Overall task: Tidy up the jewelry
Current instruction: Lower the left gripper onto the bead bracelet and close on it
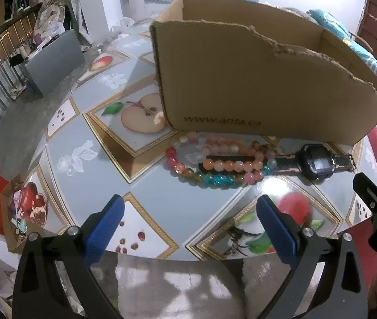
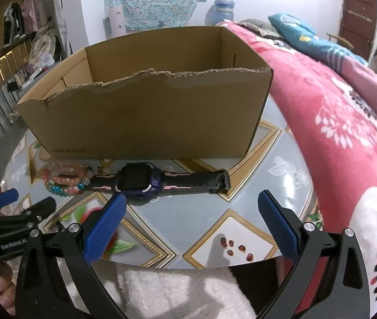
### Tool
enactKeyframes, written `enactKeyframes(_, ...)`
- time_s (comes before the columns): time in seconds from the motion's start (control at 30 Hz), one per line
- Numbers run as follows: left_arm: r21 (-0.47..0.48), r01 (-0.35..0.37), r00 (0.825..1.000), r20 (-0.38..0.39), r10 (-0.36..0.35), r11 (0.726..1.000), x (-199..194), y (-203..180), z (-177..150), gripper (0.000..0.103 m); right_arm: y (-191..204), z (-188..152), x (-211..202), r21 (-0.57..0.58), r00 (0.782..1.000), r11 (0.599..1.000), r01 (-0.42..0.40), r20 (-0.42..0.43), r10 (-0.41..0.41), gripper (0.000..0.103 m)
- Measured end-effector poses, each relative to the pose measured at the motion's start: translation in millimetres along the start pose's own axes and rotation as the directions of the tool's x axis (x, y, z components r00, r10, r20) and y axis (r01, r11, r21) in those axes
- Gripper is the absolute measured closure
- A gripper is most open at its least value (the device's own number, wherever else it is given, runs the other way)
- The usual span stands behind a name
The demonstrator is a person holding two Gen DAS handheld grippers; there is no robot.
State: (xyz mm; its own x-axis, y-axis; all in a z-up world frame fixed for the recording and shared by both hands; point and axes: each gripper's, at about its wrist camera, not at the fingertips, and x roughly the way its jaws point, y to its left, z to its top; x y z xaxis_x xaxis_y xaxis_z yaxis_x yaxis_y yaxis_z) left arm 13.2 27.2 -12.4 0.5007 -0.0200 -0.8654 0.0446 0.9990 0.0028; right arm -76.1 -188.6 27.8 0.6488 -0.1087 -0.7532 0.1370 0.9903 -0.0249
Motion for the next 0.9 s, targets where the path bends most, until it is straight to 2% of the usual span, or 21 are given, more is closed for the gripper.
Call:
enactKeyframes(0.1, 0.01, 0.02, 0.999, 0.051, -0.02, 1.0, -3, 6, 1, 0.006, 4, -1, -4, -0.037, 0.999, 0.999, -0.016, 0.028, 0.017, 0.008)
enactKeyframes(0.27, -0.017, 0.152, 0.984, 0.096, -0.15, 0.988, -9, 21, 4, 0.006, 10, -1, -12, -0.085, 0.993, 0.994, -0.071, 0.085, 0.078, 0.008)
enactKeyframes(0.43, -0.073, 0.316, 0.94, 0.157, -0.302, 0.946, -15, 38, 9, 0.006, 16, 1, -16, -0.124, 0.985, 0.985, -0.119, 0.109, 0.132, 0.008)
enactKeyframes(0.5, -0.073, 0.333, 0.936, 0.151, -0.319, 0.94, -12, 39, 11, 0.006, 18, 5, -13, -0.129, 0.981, 0.979, -0.155, 0.094, 0.168, 0.008)
enactKeyframes(0.57, -0.072, 0.336, 0.936, 0.138, -0.324, 0.939, -10, 38, 11, 0.006, 19, 8, -10, -0.128, 0.976, 0.972, -0.195, 0.078, 0.206, 0.008)
enactKeyframes(0.63, -0.082, 0.288, 0.952, 0.135, -0.275, 0.954, -4, 41, 13, 0.006, 22, 13, -6, -0.125, 0.969, 0.964, -0.233, 0.06, 0.242, 0.009)
enactKeyframes(0.73, -0.049, 0.186, 0.976, 0.12, -0.179, 0.981, 5, 41, 15, 0.006, 26, 15, -1, -0.114, 0.954, 0.949, -0.293, 0.027, 0.297, 0.018)
enactKeyframes(0.8, -0.036, 0.154, 0.982, 0.116, -0.149, 0.987, 7, 41, 16, 0.006, 28, 18, 5, -0.096, 0.942, 0.937, -0.335, -0.001, 0.337, 0.029)
enactKeyframes(0.9, -0.003, 0.127, 0.983, 0.134, -0.125, 0.992, 8, 40, 17, 0.006, 32, 22, 9, -0.082, 0.922, 0.919, -0.386, -0.029, 0.385, 0.035)
